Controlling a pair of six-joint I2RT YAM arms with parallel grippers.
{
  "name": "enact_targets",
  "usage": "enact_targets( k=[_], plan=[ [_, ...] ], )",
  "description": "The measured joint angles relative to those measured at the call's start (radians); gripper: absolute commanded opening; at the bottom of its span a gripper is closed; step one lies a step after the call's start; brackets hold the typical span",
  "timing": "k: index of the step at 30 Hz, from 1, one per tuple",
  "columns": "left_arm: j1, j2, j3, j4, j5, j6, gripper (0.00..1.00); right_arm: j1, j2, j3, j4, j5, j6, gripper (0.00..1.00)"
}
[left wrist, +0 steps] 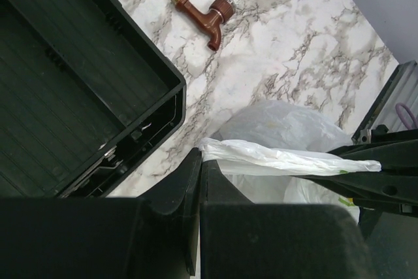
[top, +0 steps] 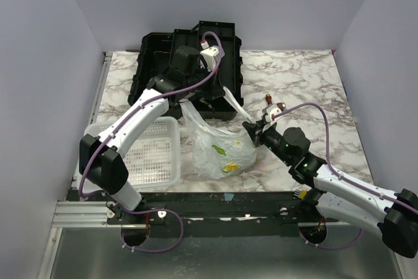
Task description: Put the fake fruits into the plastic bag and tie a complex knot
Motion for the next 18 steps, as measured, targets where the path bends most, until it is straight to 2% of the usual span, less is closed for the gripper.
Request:
enact_targets(
  k=[2, 3, 5, 6, 8, 10, 14, 18],
  plan=[
    [0.0, 0.018, 0.02, -0.014, 0.0, 0.009, 0.0, -0.005, 0.0, 0.0, -0.002, 0.003, -0.006, 0.01],
    [0.001, 0.025, 0.027, -0.015, 0.009, 0.013, 0.1, -0.005, 0.002, 0.0, -0.003, 0.008, -0.007, 0.01],
    [0.014, 0.035, 0.041, -0.014, 0.064, 0.029, 0.43, -0.005, 0.008, 0.002, -0.005, 0.026, -0.003, 0.01],
    [0.023, 0.036, 0.044, -0.01, 0.067, 0.042, 0.63, -0.005, 0.011, 0.005, -0.014, 0.039, 0.0, 0.01],
    [0.086, 0.038, 0.084, 0.014, 0.075, 0.081, 0.98, -0.005, 0.011, 0.006, -0.047, 0.064, 0.013, 0.01],
    [0.164, 0.038, 0.158, 0.011, 0.089, 0.099, 0.98, -0.005, 0.014, 0.006, -0.077, 0.083, 0.021, 0.01],
    [0.28, 0.016, 0.306, -0.044, 0.205, 0.111, 0.98, -0.005, 0.014, 0.011, -0.107, 0.102, 0.039, 0.01],
    [0.391, -0.089, 0.304, -0.146, 0.377, 0.129, 0.98, -0.005, 0.014, 0.012, -0.109, 0.103, 0.039, 0.01]
  ],
)
